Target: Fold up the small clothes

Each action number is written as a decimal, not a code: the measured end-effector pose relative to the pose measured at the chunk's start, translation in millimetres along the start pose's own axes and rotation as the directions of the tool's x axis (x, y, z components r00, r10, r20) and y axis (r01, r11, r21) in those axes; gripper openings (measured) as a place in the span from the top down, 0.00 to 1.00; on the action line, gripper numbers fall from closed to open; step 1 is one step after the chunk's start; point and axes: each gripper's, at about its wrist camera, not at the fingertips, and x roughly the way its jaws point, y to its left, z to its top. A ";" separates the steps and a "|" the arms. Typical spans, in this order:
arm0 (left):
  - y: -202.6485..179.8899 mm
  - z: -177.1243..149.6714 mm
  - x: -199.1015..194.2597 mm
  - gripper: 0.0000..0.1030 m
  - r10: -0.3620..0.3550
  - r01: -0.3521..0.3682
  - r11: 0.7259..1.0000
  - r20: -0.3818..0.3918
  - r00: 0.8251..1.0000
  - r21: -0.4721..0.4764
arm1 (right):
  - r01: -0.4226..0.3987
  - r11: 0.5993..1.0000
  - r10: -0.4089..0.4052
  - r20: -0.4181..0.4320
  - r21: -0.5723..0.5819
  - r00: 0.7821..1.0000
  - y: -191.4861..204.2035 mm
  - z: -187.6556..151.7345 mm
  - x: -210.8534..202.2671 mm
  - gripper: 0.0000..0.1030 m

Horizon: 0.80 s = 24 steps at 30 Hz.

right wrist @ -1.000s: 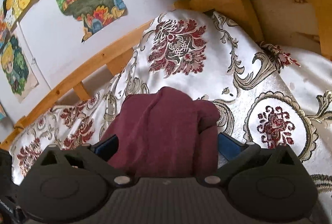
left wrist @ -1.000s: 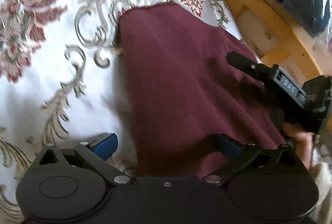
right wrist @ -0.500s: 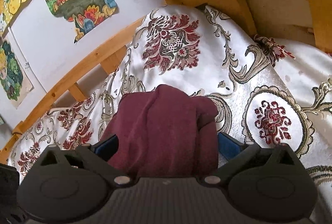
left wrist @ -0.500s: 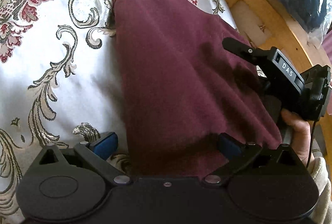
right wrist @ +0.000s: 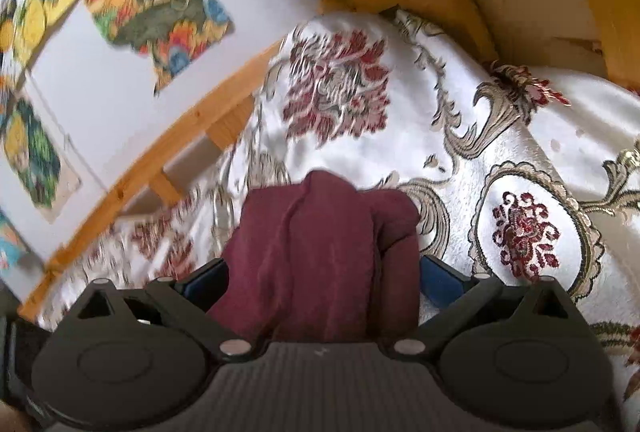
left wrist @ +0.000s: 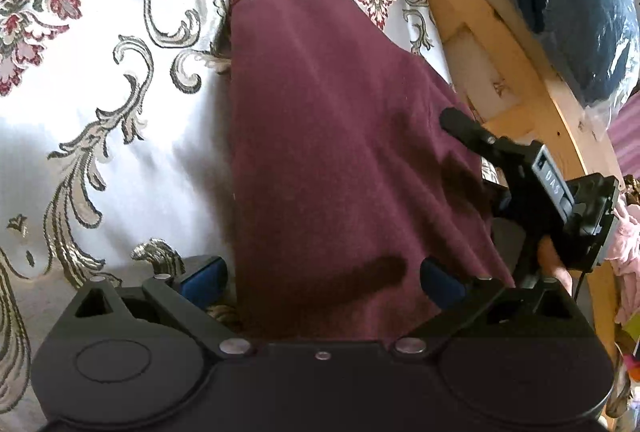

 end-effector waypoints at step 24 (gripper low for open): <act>9.9 -5.3 1.8 0.01 -0.020 0.020 0.999 -0.004 1.000 0.039 | 0.094 0.992 -0.094 -0.014 0.082 0.996 -18.4 4.4 -13.4 0.45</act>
